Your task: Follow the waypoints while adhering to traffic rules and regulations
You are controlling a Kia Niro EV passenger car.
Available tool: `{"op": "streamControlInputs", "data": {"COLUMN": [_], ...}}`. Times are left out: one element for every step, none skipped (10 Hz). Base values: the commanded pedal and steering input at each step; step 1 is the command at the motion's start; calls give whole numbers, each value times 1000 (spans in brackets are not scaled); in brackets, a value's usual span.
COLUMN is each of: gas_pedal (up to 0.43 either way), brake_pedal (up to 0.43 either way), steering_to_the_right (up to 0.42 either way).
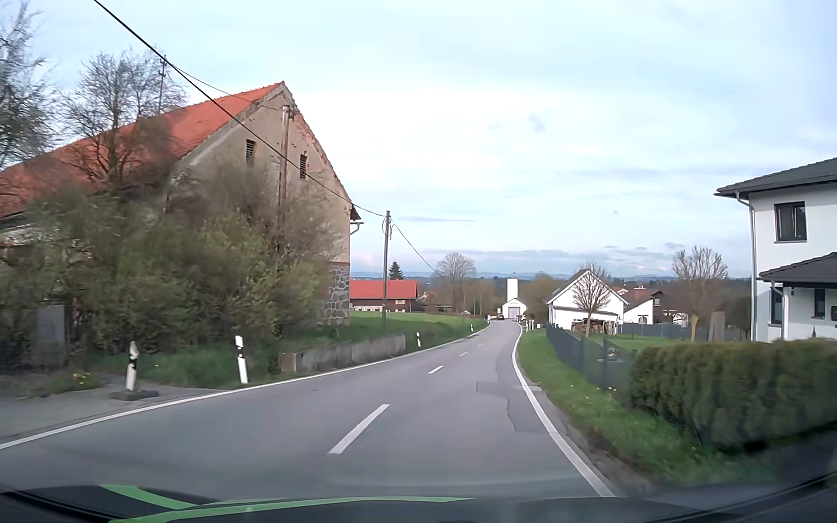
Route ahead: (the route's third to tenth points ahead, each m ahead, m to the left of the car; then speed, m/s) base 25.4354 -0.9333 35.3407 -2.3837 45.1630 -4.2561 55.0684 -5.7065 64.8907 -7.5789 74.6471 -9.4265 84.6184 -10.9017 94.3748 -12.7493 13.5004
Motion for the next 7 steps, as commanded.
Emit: {"op": "streamControlInputs", "data": {"gas_pedal": [47,47,47,47,47,39,39], "brake_pedal": [0,0,0,0,0,0,0], "steering_to_the_right": [45,45,46,45,43,42,39]}}
